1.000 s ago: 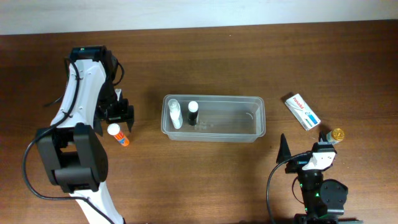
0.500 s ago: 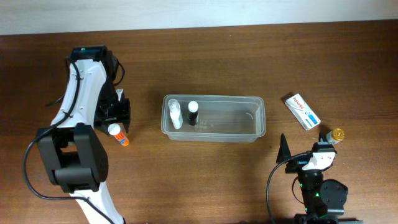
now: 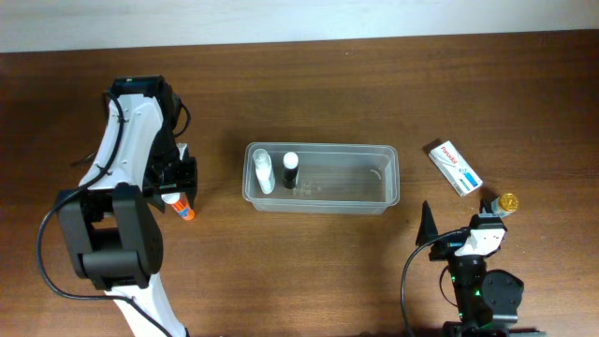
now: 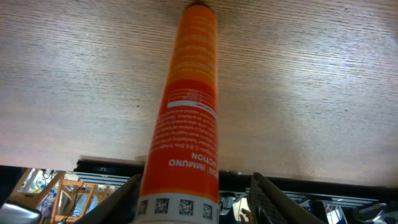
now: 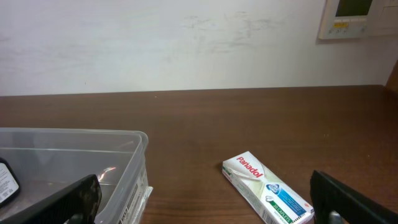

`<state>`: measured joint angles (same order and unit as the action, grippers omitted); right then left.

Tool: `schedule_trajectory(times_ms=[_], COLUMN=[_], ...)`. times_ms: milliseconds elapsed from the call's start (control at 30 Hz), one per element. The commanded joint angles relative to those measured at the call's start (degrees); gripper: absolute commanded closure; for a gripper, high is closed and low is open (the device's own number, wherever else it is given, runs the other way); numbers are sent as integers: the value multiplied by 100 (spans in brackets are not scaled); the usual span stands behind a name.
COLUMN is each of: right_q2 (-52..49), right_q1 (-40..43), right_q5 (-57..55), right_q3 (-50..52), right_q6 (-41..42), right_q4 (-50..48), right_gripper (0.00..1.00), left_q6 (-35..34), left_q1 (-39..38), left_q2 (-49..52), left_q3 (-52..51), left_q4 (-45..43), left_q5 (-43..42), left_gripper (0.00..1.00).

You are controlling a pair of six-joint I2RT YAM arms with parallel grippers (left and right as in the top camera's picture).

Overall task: Pack container
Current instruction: 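Move the left gripper down onto the orange tube and grasp it, then lift the orange tube and carry it over the container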

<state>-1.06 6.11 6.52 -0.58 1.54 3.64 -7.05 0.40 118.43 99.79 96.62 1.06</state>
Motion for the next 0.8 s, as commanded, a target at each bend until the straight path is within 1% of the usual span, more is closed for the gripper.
schedule_trajectory(times_ms=[0, 200, 267, 333, 500, 667, 767], right_q2=[15, 15, 15, 15, 15, 15, 15], right_q1=[-9, -9, -9, -9, -9, -9, -9], right_q5=[-31, -31, -31, -31, -31, -31, -31], right_q3=[26, 26, 26, 26, 26, 26, 26], right_q6=[39, 39, 39, 39, 39, 39, 39], right_q4=[37, 37, 37, 37, 39, 37, 37], right_gripper=[2, 2, 2, 2, 2, 2, 2], left_q6=[26, 26, 26, 26, 26, 26, 26], left_q1=[20, 20, 20, 20, 20, 20, 20], left_q2=[-105, -105, -105, -105, -105, -105, -116], left_q3=[-22, -22, -22, -22, -22, -22, -20], left_q4=[-9, -146, -195, -216, -214, -249, -256], left_q5=[173, 173, 173, 173, 175, 170, 170], left_gripper=[46, 48, 55, 60, 64, 74, 75])
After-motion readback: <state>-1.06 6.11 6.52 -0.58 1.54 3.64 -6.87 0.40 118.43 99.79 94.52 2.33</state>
